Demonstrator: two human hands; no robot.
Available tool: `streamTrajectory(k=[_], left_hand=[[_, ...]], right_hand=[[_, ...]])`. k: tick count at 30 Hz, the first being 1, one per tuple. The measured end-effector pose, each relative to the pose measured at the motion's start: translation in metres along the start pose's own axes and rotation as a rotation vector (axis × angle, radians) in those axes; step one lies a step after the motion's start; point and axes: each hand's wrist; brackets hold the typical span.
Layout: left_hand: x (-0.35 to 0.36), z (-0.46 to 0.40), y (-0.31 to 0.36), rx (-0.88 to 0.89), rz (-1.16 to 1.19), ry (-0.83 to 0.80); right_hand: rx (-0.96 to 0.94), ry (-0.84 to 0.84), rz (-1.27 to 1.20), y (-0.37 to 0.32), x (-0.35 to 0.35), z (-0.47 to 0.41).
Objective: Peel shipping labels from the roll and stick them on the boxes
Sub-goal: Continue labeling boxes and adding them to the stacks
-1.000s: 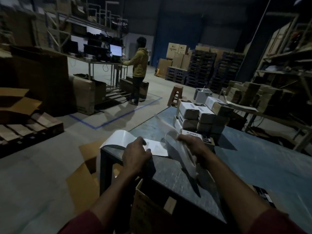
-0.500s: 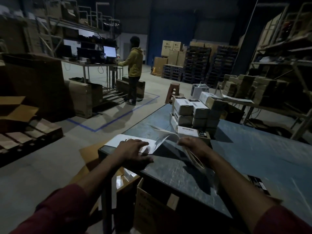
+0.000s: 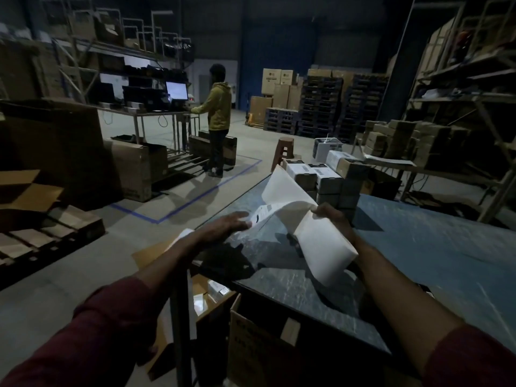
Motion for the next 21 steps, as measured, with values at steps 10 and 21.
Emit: streamTrajectory(k=[10, 21], left_hand=[[-0.054, 0.020, -0.008, -0.045, 0.173, -0.068], [-0.035, 0.036, -0.013, 0.049, 0.432, 0.004]], right_hand=[[0.073, 0.074, 0.006, 0.033, -0.008, -0.028], [-0.102, 0.192, 0.969, 0.027, 0.005, -0.053]])
Point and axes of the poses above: each hand's wrist, its own z-axis away from the middle knuckle, its own x-axis out of the palm, y = z × x, and after that the axes turned 4 degrees about y, right-handed
